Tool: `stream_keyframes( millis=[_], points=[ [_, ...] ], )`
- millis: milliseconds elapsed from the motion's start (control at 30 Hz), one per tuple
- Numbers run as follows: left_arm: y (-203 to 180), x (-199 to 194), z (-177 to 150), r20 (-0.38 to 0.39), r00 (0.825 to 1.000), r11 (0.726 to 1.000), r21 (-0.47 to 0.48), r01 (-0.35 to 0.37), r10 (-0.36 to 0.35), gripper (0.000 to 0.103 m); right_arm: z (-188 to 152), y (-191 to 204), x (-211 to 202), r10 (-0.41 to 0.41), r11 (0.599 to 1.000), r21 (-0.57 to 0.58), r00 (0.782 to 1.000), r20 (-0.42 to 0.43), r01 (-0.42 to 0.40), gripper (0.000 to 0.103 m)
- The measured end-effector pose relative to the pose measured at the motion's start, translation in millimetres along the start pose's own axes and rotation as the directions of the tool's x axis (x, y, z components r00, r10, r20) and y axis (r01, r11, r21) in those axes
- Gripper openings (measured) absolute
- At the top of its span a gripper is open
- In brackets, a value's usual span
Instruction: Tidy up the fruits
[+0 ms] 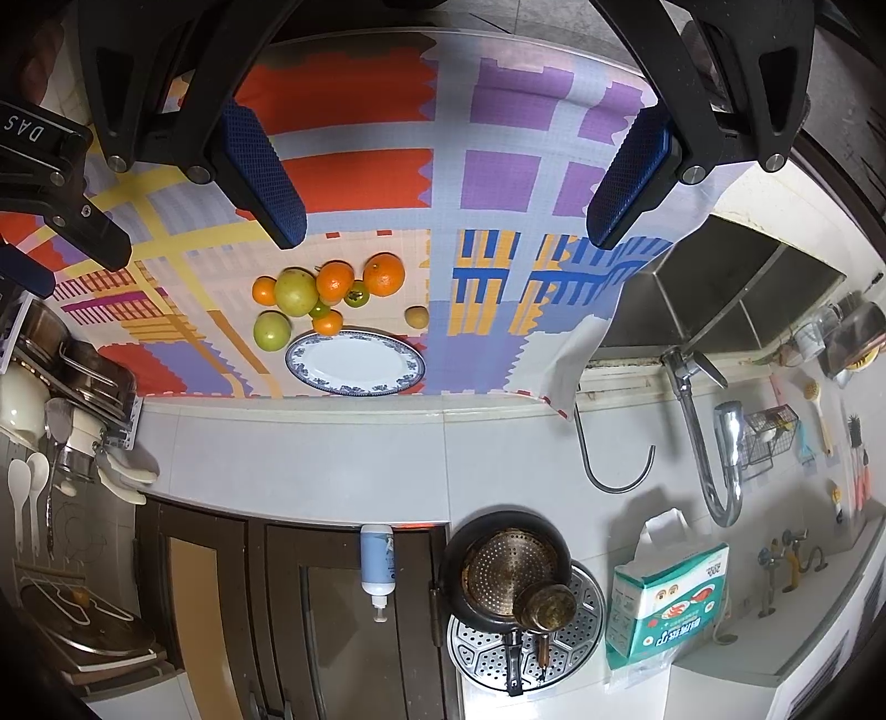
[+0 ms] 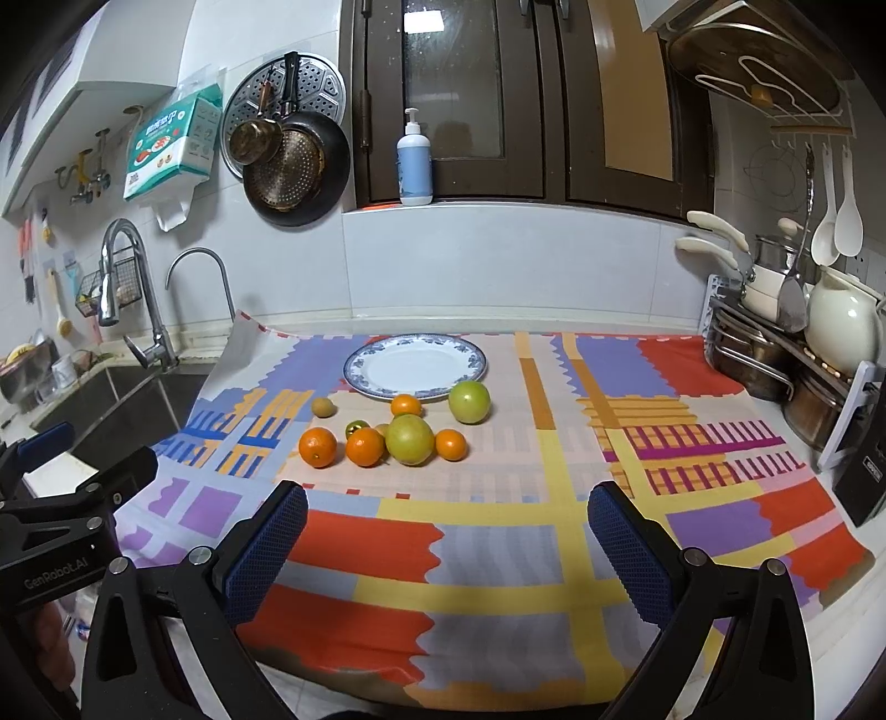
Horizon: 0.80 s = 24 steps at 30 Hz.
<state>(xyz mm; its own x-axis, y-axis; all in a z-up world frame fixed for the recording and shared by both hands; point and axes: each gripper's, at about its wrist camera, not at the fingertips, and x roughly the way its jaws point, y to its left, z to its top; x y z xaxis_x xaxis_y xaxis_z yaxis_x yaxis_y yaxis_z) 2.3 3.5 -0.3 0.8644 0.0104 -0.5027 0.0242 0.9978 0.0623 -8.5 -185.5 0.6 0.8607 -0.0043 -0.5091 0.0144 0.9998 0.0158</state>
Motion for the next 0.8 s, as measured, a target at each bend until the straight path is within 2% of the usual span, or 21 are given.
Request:
stream_keyframes(
  millis=[800],
  points=[
    [-4.4, -0.5, 2.0, -0.003, 1.000, 1.000, 0.003, 0.005, -0.005, 0.103, 0.3, -0.5, 0.5, 0.000, 1.000, 0.004, 1.000, -0.001, 0.000, 0.102]
  ],
)
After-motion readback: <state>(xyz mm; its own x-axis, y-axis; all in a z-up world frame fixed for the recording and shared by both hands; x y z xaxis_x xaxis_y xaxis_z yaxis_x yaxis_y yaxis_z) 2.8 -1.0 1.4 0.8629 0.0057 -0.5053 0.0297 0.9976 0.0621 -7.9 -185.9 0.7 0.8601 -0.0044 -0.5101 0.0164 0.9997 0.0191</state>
